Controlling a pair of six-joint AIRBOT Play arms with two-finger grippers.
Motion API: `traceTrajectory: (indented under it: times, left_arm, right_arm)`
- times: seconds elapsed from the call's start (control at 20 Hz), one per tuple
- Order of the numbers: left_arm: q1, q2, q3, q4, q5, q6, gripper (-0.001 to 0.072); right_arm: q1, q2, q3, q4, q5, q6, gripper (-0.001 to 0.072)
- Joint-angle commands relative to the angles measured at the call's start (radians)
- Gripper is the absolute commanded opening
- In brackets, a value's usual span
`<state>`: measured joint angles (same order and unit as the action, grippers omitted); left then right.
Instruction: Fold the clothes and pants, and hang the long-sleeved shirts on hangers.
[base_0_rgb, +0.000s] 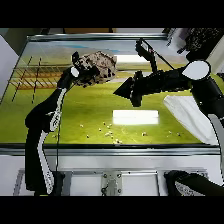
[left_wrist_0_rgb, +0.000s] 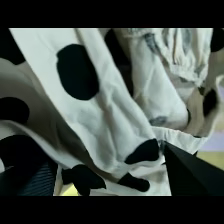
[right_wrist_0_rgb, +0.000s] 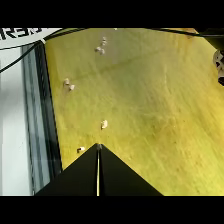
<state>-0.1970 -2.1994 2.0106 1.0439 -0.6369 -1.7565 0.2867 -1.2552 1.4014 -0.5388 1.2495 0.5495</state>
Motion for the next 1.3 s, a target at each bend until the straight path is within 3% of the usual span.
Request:
traceTrajectory:
  times: [0.0,0.05,0.1,0.15,0.2,0.3,0.5,0.65,0.85,1.0,1.25]
  left_arm:
    - [-0.014,-0.040,-0.009,-0.026,0.103,-0.046,0.0714]
    - [-0.015,-0.040,-0.010,-0.027,0.125,-0.054,0.0583]
    - [-0.019,-0.040,-0.002,-0.027,0.124,-0.077,0.0346]
    - [-0.019,-0.039,0.019,-0.028,0.097,-0.101,0.0038]
    - [-0.019,-0.030,0.045,-0.027,0.059,-0.103,0.0009]
    - [-0.011,0.051,0.046,-0.025,0.029,-0.086,0.0008]
    - [-0.039,0.401,-0.085,-0.020,-0.017,0.193,0.0008]
    - [-0.089,0.713,-0.274,-0.014,-0.080,0.298,0.0009]
    - [-0.140,1.073,-0.615,-0.015,-0.083,0.301,0.0008]
    - [-0.146,1.236,-0.790,-0.015,-0.055,0.278,0.0008]
    - [-0.146,1.352,-0.883,-0.019,-0.029,0.237,0.0008]
  right_arm:
    - [0.001,0.000,0.000,0.000,0.000,0.000,0.0012]
    - [0.001,0.000,0.000,0.000,0.000,0.000,0.0013]
    - [0.001,0.000,0.000,0.000,0.000,0.000,0.0013]
    - [0.001,0.000,0.000,0.000,0.000,0.000,0.0012]
    - [0.001,0.000,0.000,0.000,0.000,0.000,0.0012]
    - [0.001,0.000,0.000,0.000,0.000,0.000,0.0012]
    - [0.001,0.000,0.000,0.000,0.000,0.000,0.0013]
    - [0.001,-0.002,0.000,0.000,0.000,0.000,0.0013]
    - [0.001,-0.002,0.000,0.005,-0.002,0.000,0.0012]
    - [0.001,-0.002,0.000,0.013,-0.003,0.001,0.0013]
    - [0.001,0.000,0.000,0.207,0.043,0.164,0.0012]
